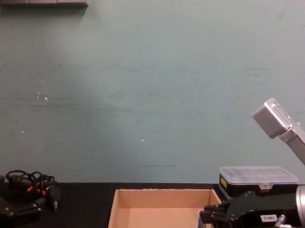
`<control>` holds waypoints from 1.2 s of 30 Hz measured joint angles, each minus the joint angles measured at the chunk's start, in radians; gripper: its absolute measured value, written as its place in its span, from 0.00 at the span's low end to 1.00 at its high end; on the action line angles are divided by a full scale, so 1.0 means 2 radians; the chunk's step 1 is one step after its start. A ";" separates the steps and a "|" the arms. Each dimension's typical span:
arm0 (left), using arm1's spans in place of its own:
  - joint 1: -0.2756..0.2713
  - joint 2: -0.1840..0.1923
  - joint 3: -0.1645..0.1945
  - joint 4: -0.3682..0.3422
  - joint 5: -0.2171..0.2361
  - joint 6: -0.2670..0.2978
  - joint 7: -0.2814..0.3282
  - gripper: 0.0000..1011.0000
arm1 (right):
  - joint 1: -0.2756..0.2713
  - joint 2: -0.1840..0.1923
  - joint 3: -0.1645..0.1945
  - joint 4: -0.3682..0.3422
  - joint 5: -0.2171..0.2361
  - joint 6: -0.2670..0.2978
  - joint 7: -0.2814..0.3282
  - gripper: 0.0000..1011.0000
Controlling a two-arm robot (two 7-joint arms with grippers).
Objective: Use one hand to pick up the angle iron from the table and place it into the box.
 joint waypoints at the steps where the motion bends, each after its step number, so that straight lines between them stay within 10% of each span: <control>1: 0.000 0.000 0.000 0.000 0.000 0.000 0.000 1.00 | 0.000 0.000 0.000 0.000 -0.001 0.000 0.000 0.14; 17: 0.000 0.000 0.000 0.000 0.000 0.000 0.000 1.00 | -0.025 0.010 0.024 -0.048 -0.003 0.002 -0.006 0.63; 27: 0.000 0.000 0.000 0.000 0.000 0.000 0.000 1.00 | -0.060 0.069 0.033 -0.156 0.019 0.022 0.029 0.94; 36: 0.000 0.000 0.000 0.000 0.000 0.000 0.000 1.00 | -0.066 0.118 0.002 -0.213 0.035 0.044 0.103 0.99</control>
